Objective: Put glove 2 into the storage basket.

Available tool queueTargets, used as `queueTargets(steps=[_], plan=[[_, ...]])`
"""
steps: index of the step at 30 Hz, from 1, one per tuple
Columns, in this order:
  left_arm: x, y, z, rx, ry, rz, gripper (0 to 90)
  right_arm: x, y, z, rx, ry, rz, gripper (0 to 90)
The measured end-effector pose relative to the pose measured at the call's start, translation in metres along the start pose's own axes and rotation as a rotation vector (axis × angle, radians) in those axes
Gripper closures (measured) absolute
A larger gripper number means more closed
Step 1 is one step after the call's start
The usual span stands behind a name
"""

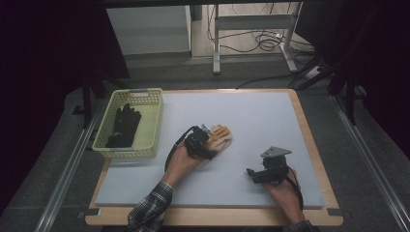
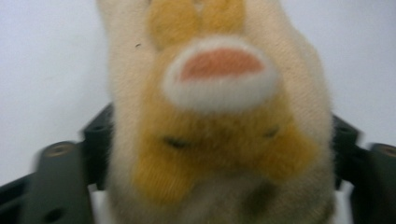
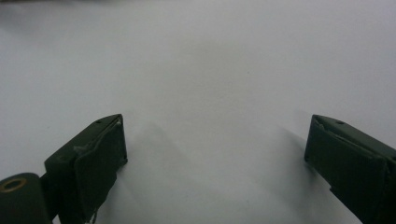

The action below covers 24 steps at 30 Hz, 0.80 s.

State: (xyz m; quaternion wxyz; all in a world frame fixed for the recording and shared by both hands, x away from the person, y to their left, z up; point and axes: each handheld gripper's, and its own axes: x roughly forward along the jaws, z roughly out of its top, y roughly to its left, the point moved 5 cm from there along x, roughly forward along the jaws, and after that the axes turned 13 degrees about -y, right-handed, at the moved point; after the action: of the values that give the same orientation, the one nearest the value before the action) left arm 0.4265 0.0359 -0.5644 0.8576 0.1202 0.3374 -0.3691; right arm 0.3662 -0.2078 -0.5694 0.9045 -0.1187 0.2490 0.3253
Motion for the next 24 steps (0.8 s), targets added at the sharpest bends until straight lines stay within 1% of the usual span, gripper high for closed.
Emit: queueTargets(steps=[2,3,6,8,10,12,15,17,24], plan=[[-0.002,-0.002,0.001,-0.005,0.01,0.006,41.7,0.0,0.0,0.0,0.0,0.0,0.0,5.2],[-0.002,-0.004,0.001,-0.009,0.013,0.007,44.7,0.0,0.0,0.0,0.0,0.0,0.0,5.2],[-0.003,-0.005,0.002,-0.017,0.028,0.011,52.1,0.0,0.0,0.0,0.0,0.0,0.0,5.2],[-0.004,-0.005,0.003,-0.024,0.03,0.003,55.4,0.0,0.0,0.0,-0.001,0.0,0.0,5.2],[-0.005,-0.003,0.004,-0.041,0.03,-0.009,57.1,0.0,0.0,0.0,0.0,0.001,0.0,5.2],[-0.006,-0.001,0.005,-0.05,0.027,-0.007,57.7,0.0,0.0,0.0,0.0,0.001,0.0,5.2],[-0.01,0.001,0.009,-0.048,0.019,0.012,57.8,0.0,0.0,0.0,0.0,0.001,0.0,5.2],[-0.014,0.003,0.013,-0.057,0.008,0.018,57.7,0.0,0.0,0.0,0.0,0.001,0.0,5.2],[-0.034,0.015,0.031,-0.083,-0.023,0.047,57.5,0.0,0.0,0.0,-0.001,0.0,0.0,5.2]])
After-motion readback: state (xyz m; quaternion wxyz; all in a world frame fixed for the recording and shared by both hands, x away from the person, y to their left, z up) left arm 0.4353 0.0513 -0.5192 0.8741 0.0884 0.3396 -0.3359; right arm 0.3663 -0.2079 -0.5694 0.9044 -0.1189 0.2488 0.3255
